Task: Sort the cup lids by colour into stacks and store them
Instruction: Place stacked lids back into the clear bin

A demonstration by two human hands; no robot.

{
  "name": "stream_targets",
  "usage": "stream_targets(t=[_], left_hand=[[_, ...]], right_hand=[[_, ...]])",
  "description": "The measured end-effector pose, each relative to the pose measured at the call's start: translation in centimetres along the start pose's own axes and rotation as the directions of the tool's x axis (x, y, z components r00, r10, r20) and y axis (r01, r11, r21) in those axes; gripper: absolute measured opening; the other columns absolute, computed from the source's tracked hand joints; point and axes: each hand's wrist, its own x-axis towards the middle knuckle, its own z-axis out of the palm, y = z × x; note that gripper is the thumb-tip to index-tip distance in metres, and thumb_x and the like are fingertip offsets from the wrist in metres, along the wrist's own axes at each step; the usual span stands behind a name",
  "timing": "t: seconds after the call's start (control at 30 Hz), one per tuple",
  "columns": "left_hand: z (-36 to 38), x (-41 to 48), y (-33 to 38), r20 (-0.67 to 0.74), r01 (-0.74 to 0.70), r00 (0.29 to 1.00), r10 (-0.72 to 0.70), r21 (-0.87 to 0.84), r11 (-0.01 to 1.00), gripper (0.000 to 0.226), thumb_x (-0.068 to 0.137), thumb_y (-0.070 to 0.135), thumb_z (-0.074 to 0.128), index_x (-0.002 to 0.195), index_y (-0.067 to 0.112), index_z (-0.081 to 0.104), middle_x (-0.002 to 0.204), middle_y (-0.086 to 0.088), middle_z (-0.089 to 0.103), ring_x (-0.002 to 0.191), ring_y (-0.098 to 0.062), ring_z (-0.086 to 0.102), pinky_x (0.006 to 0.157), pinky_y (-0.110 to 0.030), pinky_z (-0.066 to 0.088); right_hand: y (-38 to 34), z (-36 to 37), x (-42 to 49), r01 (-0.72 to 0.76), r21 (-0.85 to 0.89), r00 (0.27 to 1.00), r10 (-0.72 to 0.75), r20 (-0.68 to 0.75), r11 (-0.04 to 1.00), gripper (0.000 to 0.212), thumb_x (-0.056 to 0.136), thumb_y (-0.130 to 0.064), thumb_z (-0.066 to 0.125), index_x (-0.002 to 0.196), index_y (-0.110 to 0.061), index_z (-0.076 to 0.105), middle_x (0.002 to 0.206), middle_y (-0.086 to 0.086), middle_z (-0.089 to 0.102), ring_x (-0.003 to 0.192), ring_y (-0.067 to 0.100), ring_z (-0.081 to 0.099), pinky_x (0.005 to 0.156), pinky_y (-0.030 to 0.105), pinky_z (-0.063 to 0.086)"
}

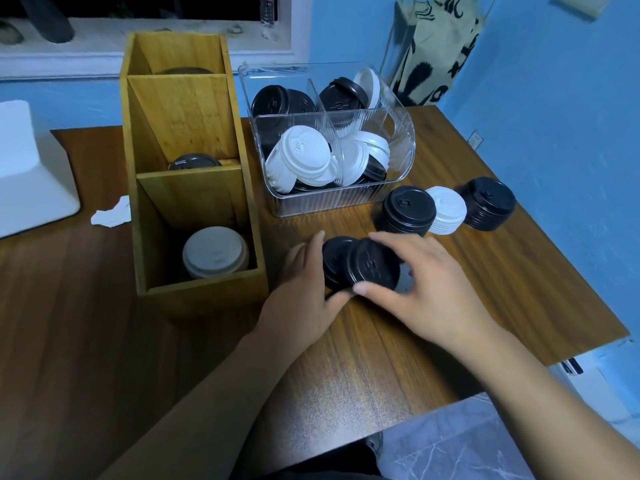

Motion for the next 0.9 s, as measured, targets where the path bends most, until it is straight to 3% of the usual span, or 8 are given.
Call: stream_targets(t=[0.13, 0.3, 0.4, 0.53, 0.67, 0.73, 0.8, 0.9], left_hand=[[0.1, 0.0, 0.0, 0.002, 0.015, 1.0, -0.015, -0.017, 1.0, 0.101, 0.09, 0.052, 0.068, 0.162, 0.028, 0.001, 0.161, 0.0, 0.021, 0.148, -0.013, 0.025, 0.111, -0.035, 0.036], [0.2, 0.2, -0.2, 0.004, 0.016, 1.0, -0.016, -0.033, 0.999, 0.099, 0.091, 0.044, 0.071, 0.162, 0.026, 0.004, 0.162, 0.0, 0.018, 0.147, -0.011, 0.024, 0.106, -0.023, 0.028], [0.2, 0.2, -0.2, -0.007, -0.009, 1.0, 0.009, -0.015, 1.0, 0.094, 0.091, 0.043, 0.072, 0.161, 0.022, 0.014, 0.159, 0.001, 0.024, 0.148, -0.011, 0.02, 0.113, -0.03, 0.031], [0.3, 0.2, -0.4, -0.045, -0.064, 0.997, 0.065, 0.022, 0.998, 0.086, 0.087, 0.048, 0.071, 0.156, 0.018, 0.03, 0.154, 0.006, 0.035, 0.144, -0.011, 0.025, 0.115, -0.03, 0.03], [0.4, 0.2, -0.5, -0.073, -0.067, 0.995, 0.067, 0.011, 0.998, 0.08, 0.089, 0.056, 0.064, 0.152, 0.015, 0.037, 0.147, 0.004, 0.042, 0.139, -0.015, 0.033, 0.113, -0.033, 0.035], [0.5, 0.3, -0.4, -0.08, -0.076, 0.994, 0.079, 0.032, 0.997, 0.081, 0.089, 0.058, 0.063, 0.152, 0.015, 0.036, 0.145, 0.003, 0.041, 0.14, -0.016, 0.031, 0.115, -0.034, 0.034], [0.4, 0.3, -0.3, -0.074, -0.069, 0.995, 0.072, 0.039, 0.997, 0.083, 0.09, 0.058, 0.063, 0.155, 0.016, 0.031, 0.148, 0.004, 0.038, 0.143, -0.015, 0.026, 0.117, -0.031, 0.029], [0.4, 0.2, -0.3, -0.069, -0.062, 0.996, 0.065, 0.033, 0.998, 0.085, 0.091, 0.06, 0.06, 0.157, 0.019, 0.026, 0.152, 0.007, 0.034, 0.146, -0.012, 0.023, 0.116, -0.029, 0.029]], right_hand=[[-0.6, 1.6, 3.4, -0.003, -0.088, 0.994, 0.012, 0.105, 0.996, 0.077, 0.074, -0.077, 0.062, 0.139, -0.037, 0.053, 0.121, -0.015, 0.056, 0.108, 0.011, 0.048, 0.094, 0.03, 0.044], [-0.4, 2.7, 4.0, -0.015, -0.059, 0.979, 0.027, 0.204, 0.998, 0.077, 0.073, -0.073, 0.067, 0.14, -0.038, 0.053, 0.115, -0.015, 0.049, 0.106, 0.011, 0.044, 0.093, 0.034, 0.046], [-0.5, 2.6, 4.4, -0.024, -0.067, 0.972, 0.039, 0.23, 0.997, 0.073, 0.071, -0.074, 0.068, 0.135, -0.041, 0.053, 0.108, -0.016, 0.043, 0.105, 0.009, 0.044, 0.083, 0.034, 0.047], [-0.9, 2.0, 5.5, 0.049, -0.185, 0.946, 0.014, 0.325, 0.982, 0.068, 0.07, -0.078, 0.066, 0.127, -0.043, 0.05, 0.102, -0.015, 0.041, 0.103, 0.011, 0.044, 0.079, 0.034, 0.045], [-1.2, 0.3, 7.5, 0.125, -0.181, 0.918, -0.044, 0.394, 0.976, 0.068, 0.069, -0.091, 0.047, 0.116, -0.043, 0.059, 0.099, -0.02, 0.052, 0.099, 0.009, 0.053, 0.083, 0.036, 0.05], [-1.8, -0.8, 9.3, 0.114, -0.074, 0.949, -0.086, 0.303, 0.991, 0.056, 0.08, -0.083, 0.048, 0.107, -0.038, 0.068, 0.096, -0.021, 0.064, 0.091, 0.002, 0.06, 0.082, 0.029, 0.052], [-2.7, -1.8, 11.7, 0.08, 0.048, 0.988, -0.086, 0.132, 0.996, 0.032, 0.091, -0.061, 0.059, 0.097, -0.033, 0.073, 0.085, -0.022, 0.068, 0.079, -0.002, 0.062, 0.071, 0.013, 0.045], [-4.3, -2.3, 16.3, 0.079, 0.159, 0.996, -0.07, -0.061, 0.984, 0.014, 0.094, -0.039, 0.067, 0.096, -0.027, 0.073, 0.085, -0.018, 0.069, 0.075, -0.008, 0.06, 0.071, 0.011, 0.041]])
